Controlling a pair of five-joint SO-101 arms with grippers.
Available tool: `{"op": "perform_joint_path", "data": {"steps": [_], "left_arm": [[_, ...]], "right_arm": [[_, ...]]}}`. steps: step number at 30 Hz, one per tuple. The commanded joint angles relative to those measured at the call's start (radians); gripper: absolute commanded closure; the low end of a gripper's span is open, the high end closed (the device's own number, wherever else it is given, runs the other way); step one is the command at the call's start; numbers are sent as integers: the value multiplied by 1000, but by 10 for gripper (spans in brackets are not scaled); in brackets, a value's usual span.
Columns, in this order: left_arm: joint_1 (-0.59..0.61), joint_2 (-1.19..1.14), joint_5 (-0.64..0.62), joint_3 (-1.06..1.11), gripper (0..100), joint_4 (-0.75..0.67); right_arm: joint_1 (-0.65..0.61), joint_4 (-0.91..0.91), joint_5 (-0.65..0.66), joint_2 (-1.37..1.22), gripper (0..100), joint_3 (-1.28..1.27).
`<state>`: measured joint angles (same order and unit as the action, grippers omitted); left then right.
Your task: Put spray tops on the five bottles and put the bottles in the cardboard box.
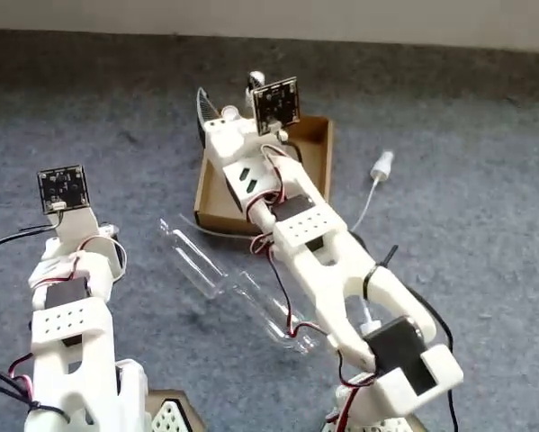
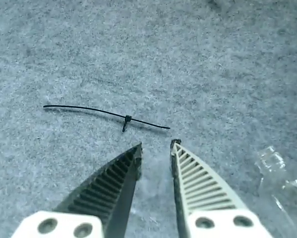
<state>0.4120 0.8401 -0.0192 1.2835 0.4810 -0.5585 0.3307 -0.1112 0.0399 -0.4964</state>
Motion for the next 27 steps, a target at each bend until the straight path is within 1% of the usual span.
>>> {"op": "perform_joint_path", "data": {"steps": [1,5,11,14,17,21,23,27], "left_arm": [[-27,15,9,-4,902,-18],[-27,13,9,-4,902,-18],[-27,13,9,-4,902,-18],[-27,12,9,-4,902,-18],[-27,12,9,-2,902,-18],[-27,12,9,-2,902,-18],[-27,12,8,-2,902,-18],[-22,12,8,-2,902,-18]], "right_arm": [[-12,-7,-2,111,752,56],[-12,-12,-2,170,752,51],[-8,-145,-2,277,752,58],[15,-257,-2,374,752,58],[79,-417,8,464,752,58],[205,-587,152,521,752,58],[271,-647,196,532,752,56],[446,-765,207,532,752,51]]}}
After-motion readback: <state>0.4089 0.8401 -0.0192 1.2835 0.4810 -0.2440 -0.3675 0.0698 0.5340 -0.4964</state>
